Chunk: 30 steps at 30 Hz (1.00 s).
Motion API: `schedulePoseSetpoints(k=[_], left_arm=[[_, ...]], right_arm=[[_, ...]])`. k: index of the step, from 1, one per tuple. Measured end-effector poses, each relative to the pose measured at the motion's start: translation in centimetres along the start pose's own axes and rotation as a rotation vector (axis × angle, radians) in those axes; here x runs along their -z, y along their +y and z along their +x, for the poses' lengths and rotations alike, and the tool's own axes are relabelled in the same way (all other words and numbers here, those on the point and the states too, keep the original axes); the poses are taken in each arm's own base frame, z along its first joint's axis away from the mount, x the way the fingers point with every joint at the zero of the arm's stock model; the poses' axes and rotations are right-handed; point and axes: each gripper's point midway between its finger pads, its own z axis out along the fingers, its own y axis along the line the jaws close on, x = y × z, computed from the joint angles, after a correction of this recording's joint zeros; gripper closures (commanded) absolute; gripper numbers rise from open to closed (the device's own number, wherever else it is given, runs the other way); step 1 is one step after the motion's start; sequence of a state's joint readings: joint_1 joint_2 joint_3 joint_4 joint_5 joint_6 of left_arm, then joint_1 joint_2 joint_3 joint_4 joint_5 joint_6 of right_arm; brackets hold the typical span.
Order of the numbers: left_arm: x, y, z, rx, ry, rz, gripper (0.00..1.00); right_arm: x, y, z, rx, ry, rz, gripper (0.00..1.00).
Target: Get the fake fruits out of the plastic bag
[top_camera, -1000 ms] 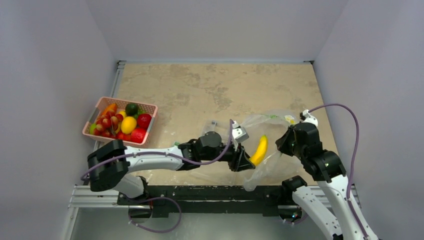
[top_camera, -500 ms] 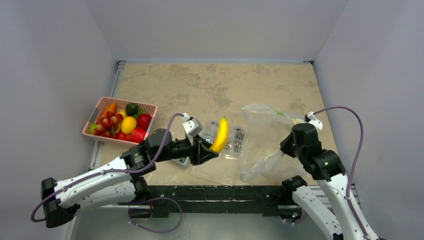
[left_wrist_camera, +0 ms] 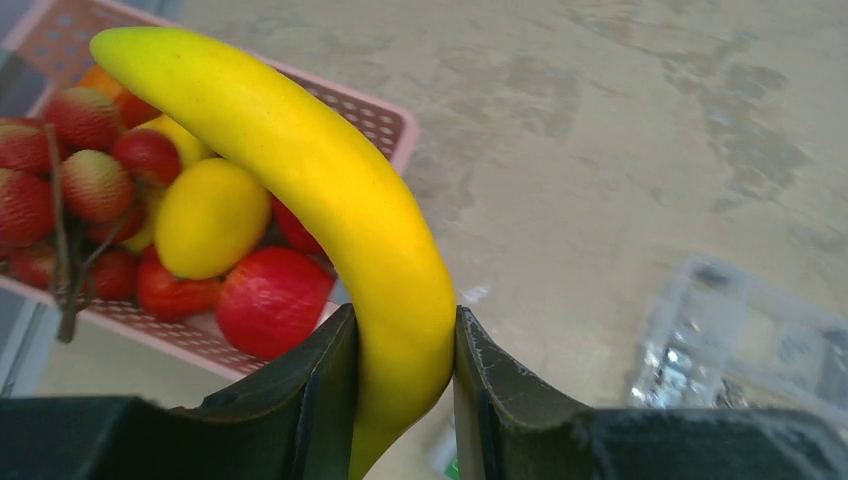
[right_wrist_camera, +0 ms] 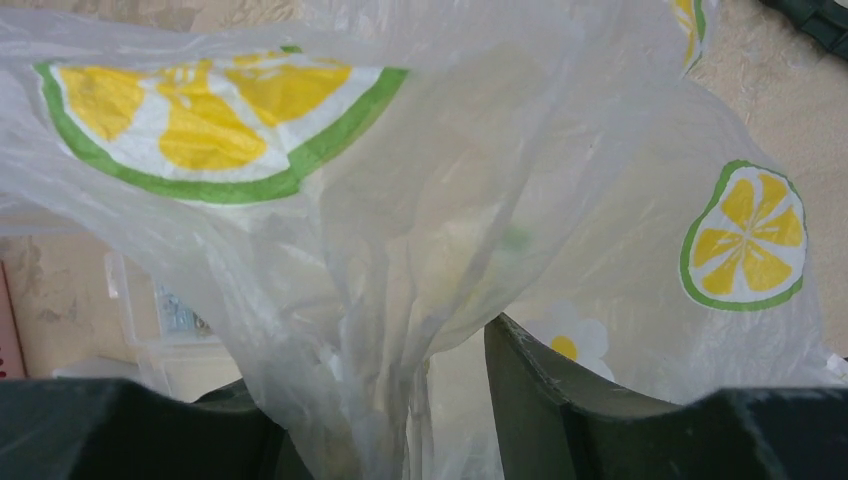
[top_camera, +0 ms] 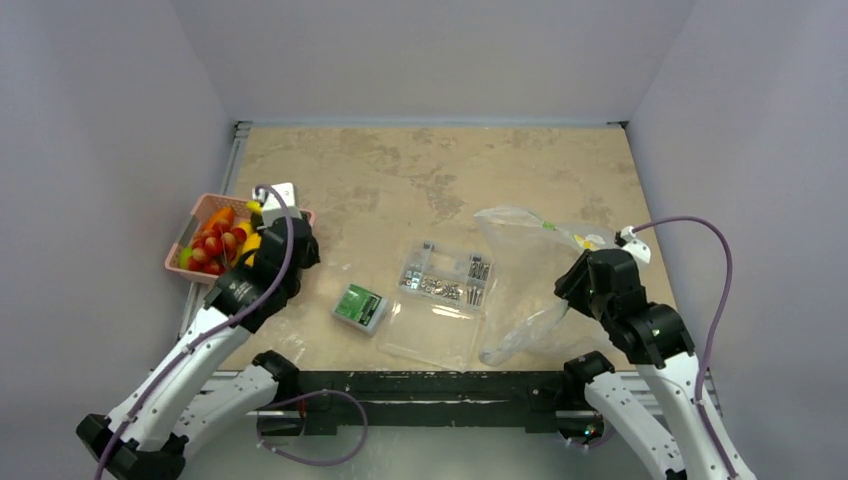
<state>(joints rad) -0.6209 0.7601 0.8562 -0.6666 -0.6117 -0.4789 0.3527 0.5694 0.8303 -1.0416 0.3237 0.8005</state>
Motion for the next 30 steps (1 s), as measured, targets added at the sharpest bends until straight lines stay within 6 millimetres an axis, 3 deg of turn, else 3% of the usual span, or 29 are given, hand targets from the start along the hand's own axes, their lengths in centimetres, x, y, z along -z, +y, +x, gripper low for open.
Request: schedulePoseSetpoints(k=[6, 10, 16, 23, 30], left_arm=[[-4.6, 5.8, -0.3, 0.105, 0.076, -0.330, 1.00], [-7.3, 8.1, 0.3, 0.129, 0.140, -0.442, 1.00], [-10.0, 9.3, 0.5, 0.192, 0.184, -0.402, 1.00], [-11.3, 10.2, 0.6, 0.235, 0.212, -0.311, 1.00], [-13.0, 11.5, 4.2, 0.252, 0.367, -0.308, 0.76]], right_arm=[[0.6, 0.3, -0.5, 0.000, -0.022, -0.028, 0.30], [1.0, 0.8, -0.7, 0.008, -0.025, -0.061, 0.28], [1.5, 1.0, -0.7, 0.025, -0.032, -0.095, 0.28], [2.3, 1.3, -1.3, 0.036, -0.058, -0.130, 0.26], [3.9, 2.0, -2.8, 0.041, -0.112, -0.177, 0.21]])
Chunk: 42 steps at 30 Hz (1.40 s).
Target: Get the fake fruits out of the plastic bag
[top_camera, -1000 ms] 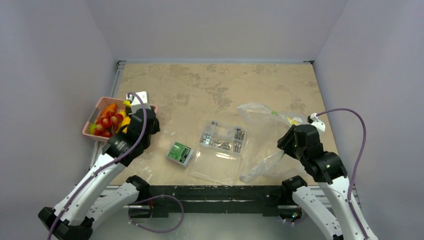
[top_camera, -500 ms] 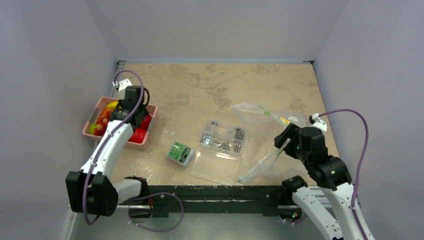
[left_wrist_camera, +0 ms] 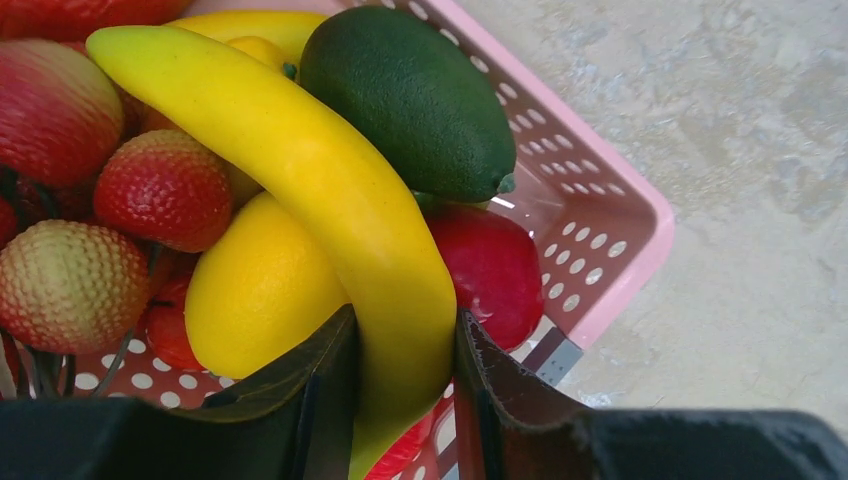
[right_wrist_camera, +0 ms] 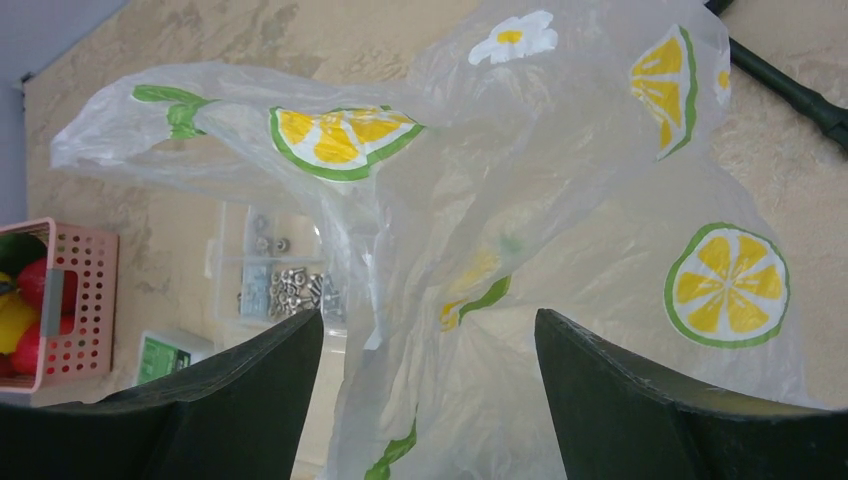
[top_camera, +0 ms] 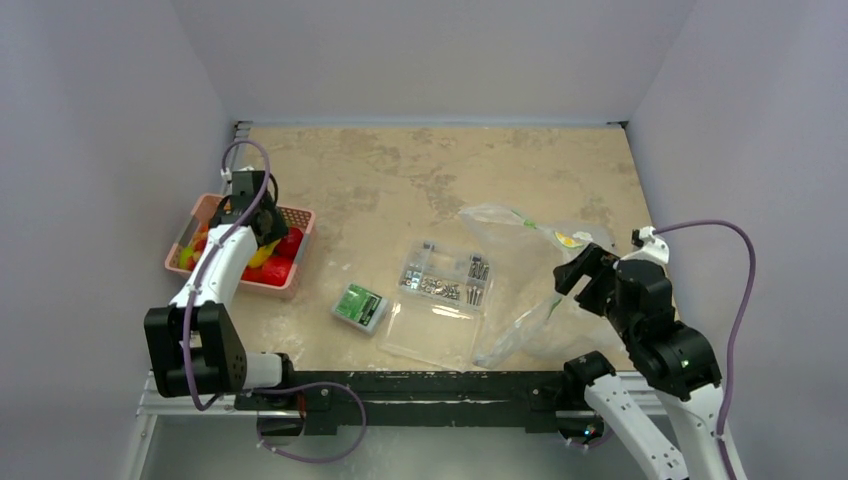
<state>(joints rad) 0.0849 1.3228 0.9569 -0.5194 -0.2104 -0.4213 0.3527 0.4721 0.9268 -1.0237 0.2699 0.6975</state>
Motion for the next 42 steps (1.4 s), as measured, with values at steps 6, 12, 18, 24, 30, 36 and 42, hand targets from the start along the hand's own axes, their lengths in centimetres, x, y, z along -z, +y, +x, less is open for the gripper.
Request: schedulePoseSetpoints(k=[6, 12, 18, 24, 30, 36, 42], left_arm=[[-0.2, 0.8, 0.5, 0.001, 0.047, -0.059, 0.38], [0.0, 1.3, 0.9, 0.030, 0.077, -0.099, 0.22], [0.7, 1.6, 1.4, 0.032, 0.107, -0.111, 0.04], [4.1, 0.4, -0.1, 0.050, 0.066, -0.015, 0.00], [11.9, -3.1, -3.9, 0.018, -0.075, 0.255, 0.00], [23.4, -7.1, -5.8, -0.080, -0.278, 0.579, 0.00], [35.0, -8.8, -4.9, -0.150, -0.513, 0.939, 0.00]], right_arm=[[1.2, 0.3, -1.0, 0.005, -0.046, -0.036, 0.18], [1.8, 0.4, -1.5, 0.016, -0.069, -0.052, 0.18], [2.6, 0.3, -2.3, 0.034, -0.094, -0.050, 0.12], [5.2, 0.8, -5.2, 0.051, -0.184, -0.075, 0.01], [9.1, 1.4, -8.8, 0.075, -0.289, -0.107, 0.01], [13.5, 2.1, -13.3, 0.095, -0.429, -0.125, 0.01], [16.7, 2.1, -17.3, 0.114, -0.553, -0.087, 0.01]])
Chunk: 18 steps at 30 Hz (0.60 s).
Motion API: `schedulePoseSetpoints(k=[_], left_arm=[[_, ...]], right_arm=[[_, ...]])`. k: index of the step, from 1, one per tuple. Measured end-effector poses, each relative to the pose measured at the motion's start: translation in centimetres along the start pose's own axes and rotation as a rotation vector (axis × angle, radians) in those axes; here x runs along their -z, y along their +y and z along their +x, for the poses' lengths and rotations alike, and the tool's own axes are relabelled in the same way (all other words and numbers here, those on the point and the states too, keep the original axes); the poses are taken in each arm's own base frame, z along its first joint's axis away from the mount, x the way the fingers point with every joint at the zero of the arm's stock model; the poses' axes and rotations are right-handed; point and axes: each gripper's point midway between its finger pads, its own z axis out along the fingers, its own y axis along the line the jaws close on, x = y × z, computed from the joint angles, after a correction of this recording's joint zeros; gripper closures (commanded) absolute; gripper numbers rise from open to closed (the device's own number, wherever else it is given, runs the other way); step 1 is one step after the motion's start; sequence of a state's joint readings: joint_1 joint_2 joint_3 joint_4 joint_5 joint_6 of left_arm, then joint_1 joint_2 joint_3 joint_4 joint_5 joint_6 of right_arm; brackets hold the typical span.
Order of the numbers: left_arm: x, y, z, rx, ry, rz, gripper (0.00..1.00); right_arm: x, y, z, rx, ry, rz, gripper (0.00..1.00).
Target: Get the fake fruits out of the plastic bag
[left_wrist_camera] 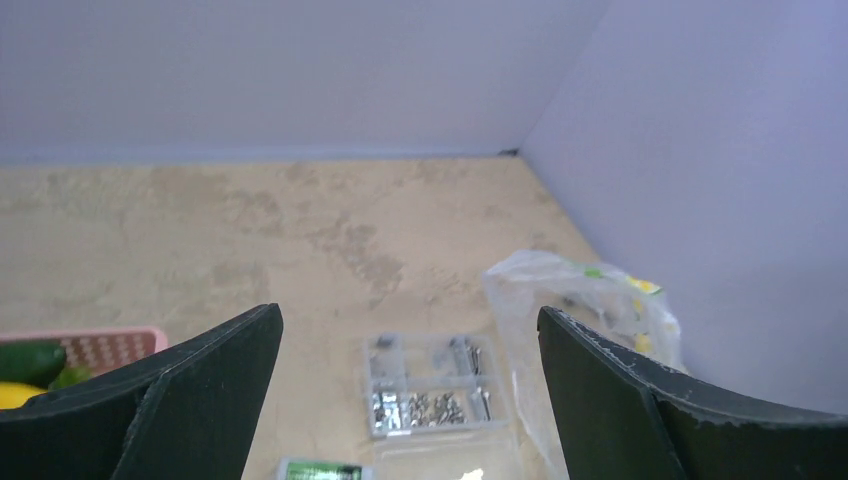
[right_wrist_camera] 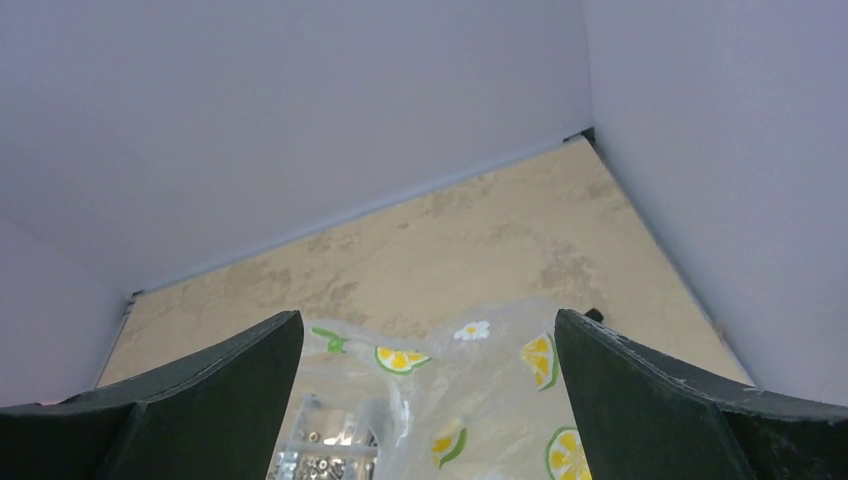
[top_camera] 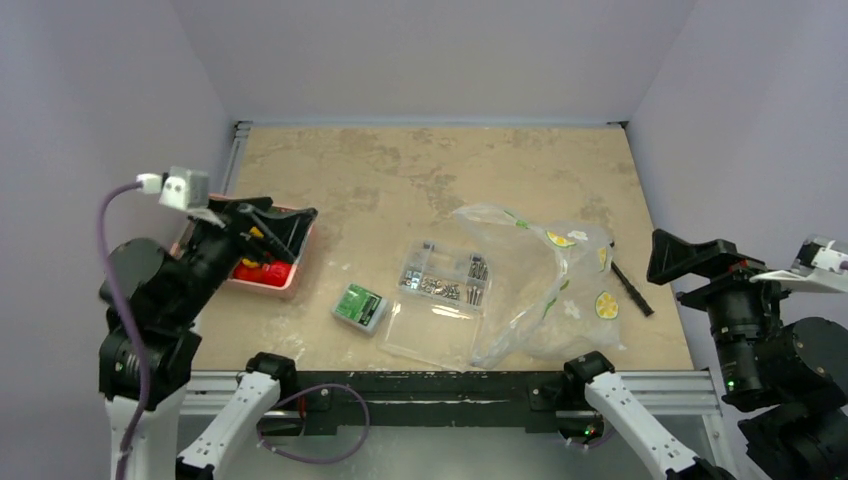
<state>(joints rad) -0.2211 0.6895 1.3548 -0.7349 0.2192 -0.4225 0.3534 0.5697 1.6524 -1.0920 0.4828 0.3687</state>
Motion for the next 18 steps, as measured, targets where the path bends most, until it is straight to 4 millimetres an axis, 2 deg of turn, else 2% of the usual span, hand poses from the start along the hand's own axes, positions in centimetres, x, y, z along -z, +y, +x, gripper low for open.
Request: schedulePoseSetpoints(k=[3, 6, 11, 14, 18], left_arm=[[3.4, -2.6, -3.1, -0.039, -0.161, 0.098, 0.00], [6.3, -4.4, -5.7, -0.083, -0.290, 0.153, 0.00], [10.1, -5.6, -8.6, -0.158, -0.471, 0.178, 0.00], [10.9, -5.3, -9.4, -0.189, -0.522, 0.145, 0.00], [10.6, -4.2, -9.7, -0.198, -0.534, 0.088, 0.00]], right_arm=[[0.2, -0.2, -1.5, 0.007, -0.039, 0.015, 0.01], [0.5, -0.4, -2.6, 0.007, -0.071, 0.027, 0.01], [1.1, -0.8, -4.2, -0.008, -0.145, 0.034, 0.01], [1.8, -1.1, -5.1, -0.023, -0.191, 0.027, 0.01], [2.7, -1.4, -6.0, -0.039, -0.245, 0.013, 0.01]])
